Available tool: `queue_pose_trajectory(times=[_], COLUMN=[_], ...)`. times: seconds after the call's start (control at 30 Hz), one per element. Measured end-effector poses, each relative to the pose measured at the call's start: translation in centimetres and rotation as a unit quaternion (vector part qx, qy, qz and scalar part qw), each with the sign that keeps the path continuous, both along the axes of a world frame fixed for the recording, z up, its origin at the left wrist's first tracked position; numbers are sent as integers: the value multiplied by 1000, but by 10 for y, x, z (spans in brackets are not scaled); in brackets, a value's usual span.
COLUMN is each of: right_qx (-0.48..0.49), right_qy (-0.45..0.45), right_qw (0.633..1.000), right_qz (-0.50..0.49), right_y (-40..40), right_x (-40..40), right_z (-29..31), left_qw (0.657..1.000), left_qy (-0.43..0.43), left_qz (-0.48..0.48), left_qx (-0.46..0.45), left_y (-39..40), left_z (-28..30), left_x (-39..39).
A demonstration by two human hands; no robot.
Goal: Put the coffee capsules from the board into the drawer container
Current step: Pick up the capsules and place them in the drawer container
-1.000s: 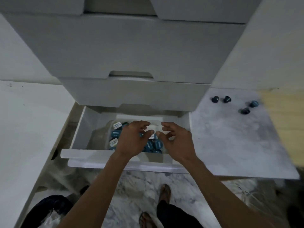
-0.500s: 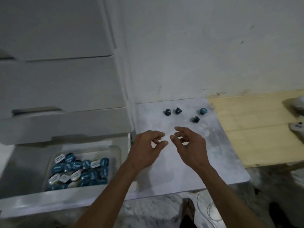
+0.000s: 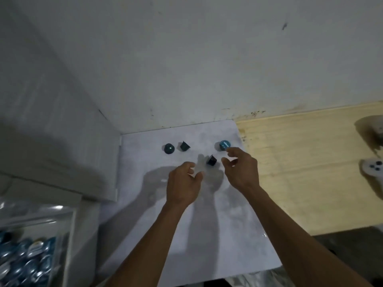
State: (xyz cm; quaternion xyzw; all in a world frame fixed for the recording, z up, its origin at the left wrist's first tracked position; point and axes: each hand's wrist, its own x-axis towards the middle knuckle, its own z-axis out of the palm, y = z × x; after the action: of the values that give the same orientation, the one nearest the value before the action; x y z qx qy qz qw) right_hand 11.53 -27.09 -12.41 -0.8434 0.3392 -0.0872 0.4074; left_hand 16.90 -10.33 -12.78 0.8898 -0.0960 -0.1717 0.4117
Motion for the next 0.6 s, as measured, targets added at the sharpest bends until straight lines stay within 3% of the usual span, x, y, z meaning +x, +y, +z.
queue_pose_trajectory(times=[0.2,0.4,0.6], right_qx=[-59,-78,-102], right_qy=[-15,19,-10], right_qw=[998,994,990], right_qz=[35,76,98], right_y=[-29,-44,-56], right_x=[34,46,52], right_z=[-54,-81,-90], left_qw=[998,997,997], left_qy=[16,-13,-49], left_qz=[60,54,18], left_qx=[9,60,63], left_y=[-58,-90,-98], left_z=[-38,-57,-72], left_x=[20,25,31])
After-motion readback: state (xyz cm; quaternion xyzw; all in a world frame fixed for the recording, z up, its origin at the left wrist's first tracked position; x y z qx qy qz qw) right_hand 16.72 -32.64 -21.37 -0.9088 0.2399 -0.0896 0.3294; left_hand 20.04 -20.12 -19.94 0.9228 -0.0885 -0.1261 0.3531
